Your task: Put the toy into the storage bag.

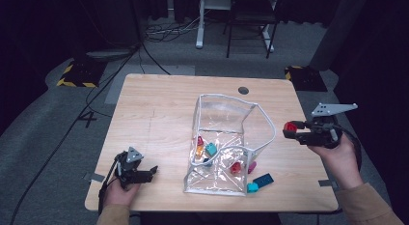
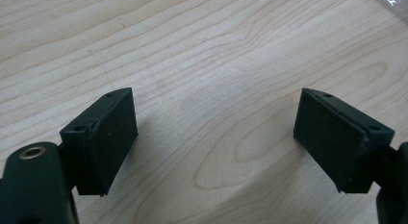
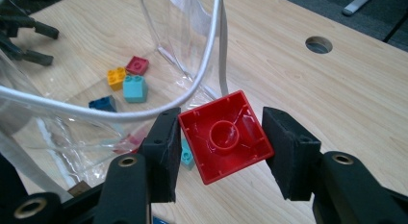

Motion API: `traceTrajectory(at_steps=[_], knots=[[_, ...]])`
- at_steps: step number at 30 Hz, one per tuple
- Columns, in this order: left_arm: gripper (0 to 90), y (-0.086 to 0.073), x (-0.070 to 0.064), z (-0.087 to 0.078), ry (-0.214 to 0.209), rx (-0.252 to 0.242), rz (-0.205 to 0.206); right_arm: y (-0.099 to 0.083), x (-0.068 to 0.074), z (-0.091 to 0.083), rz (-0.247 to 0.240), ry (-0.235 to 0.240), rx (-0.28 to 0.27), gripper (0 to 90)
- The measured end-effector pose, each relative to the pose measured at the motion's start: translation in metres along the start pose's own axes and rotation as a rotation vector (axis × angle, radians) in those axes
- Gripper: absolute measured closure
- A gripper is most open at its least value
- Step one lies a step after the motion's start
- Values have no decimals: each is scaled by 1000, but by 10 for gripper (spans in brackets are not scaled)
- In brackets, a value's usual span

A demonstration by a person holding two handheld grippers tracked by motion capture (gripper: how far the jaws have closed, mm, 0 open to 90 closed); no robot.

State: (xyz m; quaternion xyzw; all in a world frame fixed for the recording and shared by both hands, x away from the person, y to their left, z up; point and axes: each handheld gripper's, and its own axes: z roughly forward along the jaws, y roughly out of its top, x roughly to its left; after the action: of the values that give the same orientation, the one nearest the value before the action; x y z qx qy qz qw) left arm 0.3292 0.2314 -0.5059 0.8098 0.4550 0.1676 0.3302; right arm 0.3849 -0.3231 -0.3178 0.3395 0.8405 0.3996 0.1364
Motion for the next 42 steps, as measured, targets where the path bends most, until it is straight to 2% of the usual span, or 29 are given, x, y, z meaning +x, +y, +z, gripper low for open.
traceTrajectory(at_steps=[8,18,28,42], knots=[[156,0,0,0,0,0,0,19,6,-9,-12,14,-49,501],[156,0,0,0,0,1,0,44,15,-6,-36,35,-66,501],[156,0,0,0,0,0,0,77,31,16,-69,70,-71,502],[154,0,0,0,-2,-1,1,105,51,48,-97,117,-44,503]])
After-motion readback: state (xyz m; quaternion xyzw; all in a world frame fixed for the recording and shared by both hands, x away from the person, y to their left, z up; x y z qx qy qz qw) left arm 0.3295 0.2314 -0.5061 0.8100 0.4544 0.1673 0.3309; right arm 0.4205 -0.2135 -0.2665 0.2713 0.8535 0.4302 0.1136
